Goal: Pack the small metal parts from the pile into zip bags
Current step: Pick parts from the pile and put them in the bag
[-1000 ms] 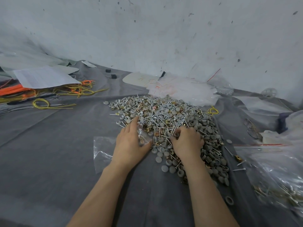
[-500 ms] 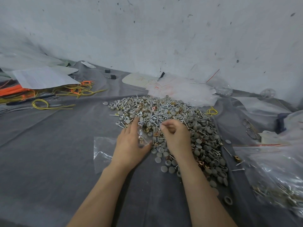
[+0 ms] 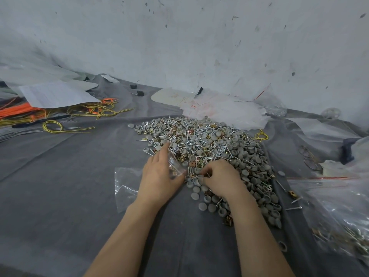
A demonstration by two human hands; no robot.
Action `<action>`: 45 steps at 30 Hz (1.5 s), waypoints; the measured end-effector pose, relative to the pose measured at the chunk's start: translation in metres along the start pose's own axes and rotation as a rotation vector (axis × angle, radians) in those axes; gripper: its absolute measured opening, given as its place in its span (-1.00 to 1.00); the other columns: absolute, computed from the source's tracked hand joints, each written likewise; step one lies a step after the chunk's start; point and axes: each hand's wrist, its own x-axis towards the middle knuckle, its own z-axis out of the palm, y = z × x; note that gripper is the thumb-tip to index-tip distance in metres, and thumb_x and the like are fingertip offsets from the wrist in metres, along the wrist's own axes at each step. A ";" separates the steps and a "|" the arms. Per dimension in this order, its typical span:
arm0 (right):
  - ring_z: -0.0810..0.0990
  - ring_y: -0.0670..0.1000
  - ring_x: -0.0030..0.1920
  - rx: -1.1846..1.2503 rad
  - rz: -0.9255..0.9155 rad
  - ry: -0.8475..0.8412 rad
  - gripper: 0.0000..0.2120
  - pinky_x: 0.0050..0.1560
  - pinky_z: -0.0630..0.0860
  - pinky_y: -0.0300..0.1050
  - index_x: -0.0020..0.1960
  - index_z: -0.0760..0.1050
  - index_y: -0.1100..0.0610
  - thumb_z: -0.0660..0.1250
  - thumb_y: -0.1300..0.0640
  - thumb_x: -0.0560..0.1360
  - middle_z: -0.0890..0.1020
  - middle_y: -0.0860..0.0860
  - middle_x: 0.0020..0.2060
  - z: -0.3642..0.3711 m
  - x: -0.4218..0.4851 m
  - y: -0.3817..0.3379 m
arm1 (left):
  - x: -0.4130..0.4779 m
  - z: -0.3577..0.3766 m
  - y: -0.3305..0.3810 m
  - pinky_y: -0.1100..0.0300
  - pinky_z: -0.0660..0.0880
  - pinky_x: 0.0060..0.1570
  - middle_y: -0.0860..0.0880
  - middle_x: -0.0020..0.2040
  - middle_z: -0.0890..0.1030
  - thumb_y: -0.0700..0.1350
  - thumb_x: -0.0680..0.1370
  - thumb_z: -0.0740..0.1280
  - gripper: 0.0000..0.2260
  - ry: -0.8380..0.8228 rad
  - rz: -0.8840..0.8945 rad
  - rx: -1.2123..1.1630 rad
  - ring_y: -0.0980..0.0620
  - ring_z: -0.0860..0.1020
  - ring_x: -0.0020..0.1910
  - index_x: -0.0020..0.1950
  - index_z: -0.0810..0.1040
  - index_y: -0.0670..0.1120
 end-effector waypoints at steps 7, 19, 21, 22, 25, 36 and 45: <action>0.50 -0.15 -0.28 0.365 -0.025 0.362 -0.86 -0.27 0.39 -0.35 -0.11 0.57 0.13 0.31 0.08 0.54 0.57 -0.09 -0.27 0.008 0.006 -0.002 | 0.000 0.000 0.000 0.03 0.31 0.33 -0.06 0.41 0.39 0.05 0.45 0.43 -0.22 -0.021 -0.002 -0.002 -0.08 0.34 0.35 0.54 0.09 -0.05; 0.62 -0.18 -0.08 0.781 -0.197 0.169 -0.86 -0.01 0.53 -0.34 0.02 0.62 0.13 0.30 0.21 0.54 0.67 -0.07 -0.12 0.016 0.007 -0.023 | 0.000 0.000 0.000 0.04 0.32 0.27 -0.10 0.37 0.42 -0.02 0.44 0.44 -0.25 0.016 0.000 -0.010 -0.12 0.39 0.31 0.52 0.15 -0.13; 0.58 -0.21 -0.13 0.602 -0.178 0.261 -0.85 -0.05 0.50 -0.40 0.04 0.63 0.12 0.32 0.17 0.53 0.64 -0.10 -0.15 0.014 0.005 -0.016 | 0.000 0.000 -0.001 0.02 0.33 0.27 -0.10 0.37 0.43 0.02 0.44 0.45 -0.23 0.038 -0.024 -0.005 -0.13 0.39 0.30 0.52 0.14 -0.12; 0.57 -0.20 -0.14 0.493 -0.187 0.257 -0.86 -0.05 0.51 -0.36 0.04 0.64 0.10 0.35 0.13 0.51 0.64 -0.10 -0.15 0.015 0.005 -0.014 | 0.001 -0.001 -0.001 0.01 0.33 0.27 -0.10 0.37 0.44 0.02 0.44 0.46 -0.23 0.044 -0.034 -0.007 -0.14 0.39 0.30 0.52 0.14 -0.12; 0.55 0.02 0.04 0.120 -0.194 0.086 -0.82 0.11 0.48 0.00 0.05 0.63 -0.01 0.38 -0.01 0.47 0.60 0.00 0.01 0.020 0.001 -0.016 | 0.001 -0.001 -0.001 0.01 0.32 0.25 -0.13 0.36 0.44 0.00 0.43 0.46 -0.22 0.051 -0.046 -0.017 -0.17 0.39 0.30 0.52 0.15 -0.12; 0.53 -0.23 -0.24 0.754 -0.093 0.296 -0.88 -0.23 0.40 -0.51 -0.14 0.48 0.07 0.42 0.16 0.46 0.57 -0.11 -0.26 0.022 0.006 -0.024 | 0.000 0.002 0.001 0.04 0.34 0.26 -0.11 0.34 0.45 -0.05 0.45 0.43 -0.27 -0.026 0.016 -0.024 -0.11 0.39 0.29 0.52 0.14 -0.11; 0.52 -0.22 -0.22 0.361 -0.115 0.112 -0.93 -0.23 0.42 -0.38 -0.09 0.60 0.02 0.40 0.04 0.48 0.55 -0.19 -0.26 0.000 -0.001 -0.002 | 0.001 0.000 -0.002 0.01 0.34 0.26 -0.11 0.33 0.47 0.06 0.44 0.45 -0.25 0.058 -0.044 -0.022 -0.14 0.40 0.29 0.51 0.17 -0.09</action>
